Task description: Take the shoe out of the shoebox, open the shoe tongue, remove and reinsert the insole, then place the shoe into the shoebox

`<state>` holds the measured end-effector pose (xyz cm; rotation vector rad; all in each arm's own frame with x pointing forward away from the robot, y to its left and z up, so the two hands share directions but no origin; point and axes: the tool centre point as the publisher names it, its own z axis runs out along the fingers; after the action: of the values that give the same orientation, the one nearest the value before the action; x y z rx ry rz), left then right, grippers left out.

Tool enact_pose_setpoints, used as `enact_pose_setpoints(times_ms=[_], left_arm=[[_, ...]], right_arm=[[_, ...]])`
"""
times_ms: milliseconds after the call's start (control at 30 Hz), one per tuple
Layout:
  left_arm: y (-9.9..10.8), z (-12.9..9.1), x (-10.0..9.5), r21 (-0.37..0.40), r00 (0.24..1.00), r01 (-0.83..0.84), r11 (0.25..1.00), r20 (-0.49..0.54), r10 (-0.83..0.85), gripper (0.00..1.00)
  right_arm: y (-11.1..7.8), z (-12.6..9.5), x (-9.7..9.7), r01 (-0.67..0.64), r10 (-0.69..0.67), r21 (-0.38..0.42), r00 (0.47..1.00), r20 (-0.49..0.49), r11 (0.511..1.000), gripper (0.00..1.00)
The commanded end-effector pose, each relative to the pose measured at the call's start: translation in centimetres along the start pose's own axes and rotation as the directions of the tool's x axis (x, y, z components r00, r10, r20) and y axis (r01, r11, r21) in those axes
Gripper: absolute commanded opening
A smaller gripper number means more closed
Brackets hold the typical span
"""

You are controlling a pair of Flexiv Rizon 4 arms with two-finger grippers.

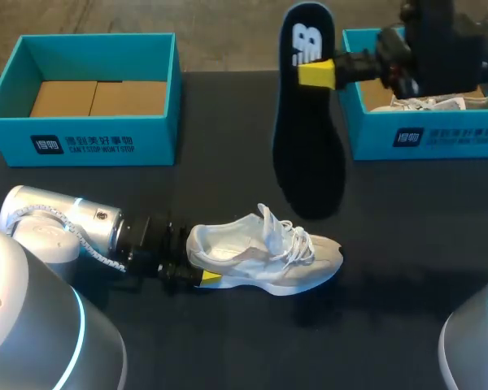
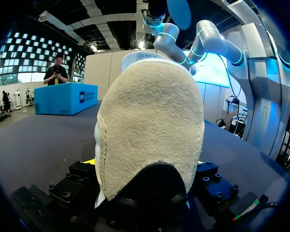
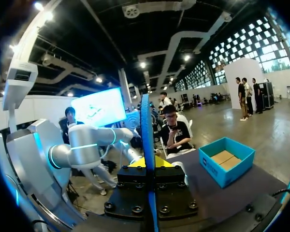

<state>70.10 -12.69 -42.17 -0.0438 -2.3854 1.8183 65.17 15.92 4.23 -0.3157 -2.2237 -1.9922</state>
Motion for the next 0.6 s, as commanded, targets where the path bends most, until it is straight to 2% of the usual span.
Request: enact_pose_setpoints(times_ms=[33,267,433,600], left_arm=[[0.5,0.0,-0.1,0.0,1.0,0.0,1.0,0.001,0.0,0.0],[0.5,0.0,-0.1,0.0,1.0,0.0,1.0,0.001,0.0,0.0],[0.5,0.0,-0.1,0.0,1.0,0.0,1.0,0.001,0.0,0.0],[0.5,0.0,-0.1,0.0,1.0,0.0,1.0,0.001,0.0,0.0]], right_arm=[[-0.5,-1.2,0.9,-0.001,0.001,-0.004,0.999,0.037,1.0,0.0],[-0.2,-1.6,1.0,-0.014,0.014,-0.002,0.999,0.053,1.0,0.0],[0.6,-3.6,2.8,-0.057,0.057,-0.001,0.996,0.073,0.998,0.0],[0.5,-4.7,4.3,-0.082,0.081,0.023,0.995,0.053,0.996,0.0]])
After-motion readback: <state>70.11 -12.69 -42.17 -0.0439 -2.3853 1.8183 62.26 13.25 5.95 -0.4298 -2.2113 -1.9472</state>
